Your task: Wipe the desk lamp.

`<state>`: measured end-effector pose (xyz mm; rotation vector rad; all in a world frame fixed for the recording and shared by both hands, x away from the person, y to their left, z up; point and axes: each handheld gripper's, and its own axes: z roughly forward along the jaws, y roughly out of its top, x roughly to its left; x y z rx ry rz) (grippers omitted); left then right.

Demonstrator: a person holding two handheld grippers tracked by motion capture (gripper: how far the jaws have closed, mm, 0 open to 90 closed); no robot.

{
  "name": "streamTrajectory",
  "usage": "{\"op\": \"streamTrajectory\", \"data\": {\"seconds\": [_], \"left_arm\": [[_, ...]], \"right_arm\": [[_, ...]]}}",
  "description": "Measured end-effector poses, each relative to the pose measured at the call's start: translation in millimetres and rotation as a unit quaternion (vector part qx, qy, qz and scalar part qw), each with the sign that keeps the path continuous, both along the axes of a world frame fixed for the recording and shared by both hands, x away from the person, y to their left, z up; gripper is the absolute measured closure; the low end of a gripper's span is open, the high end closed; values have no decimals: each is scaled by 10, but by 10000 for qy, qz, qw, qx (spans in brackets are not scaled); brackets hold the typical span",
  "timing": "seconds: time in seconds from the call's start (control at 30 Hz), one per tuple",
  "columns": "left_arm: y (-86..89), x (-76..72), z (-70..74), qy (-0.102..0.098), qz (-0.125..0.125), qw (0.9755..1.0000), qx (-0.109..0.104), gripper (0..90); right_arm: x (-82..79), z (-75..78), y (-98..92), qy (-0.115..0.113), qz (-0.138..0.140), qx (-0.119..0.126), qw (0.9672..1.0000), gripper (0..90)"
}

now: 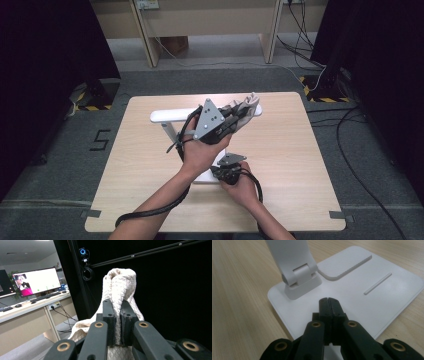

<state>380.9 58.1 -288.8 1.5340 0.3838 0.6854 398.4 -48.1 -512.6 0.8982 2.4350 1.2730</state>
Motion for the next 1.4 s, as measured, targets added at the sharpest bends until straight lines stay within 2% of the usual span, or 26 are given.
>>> {"op": "streamTrajectory", "data": {"seconds": [1.4], "left_arm": [[-271, 14, 13, 35, -207, 9997, 129, 848]], "right_arm": [[2, 0, -3, 4, 8, -5, 10000, 900]]}}
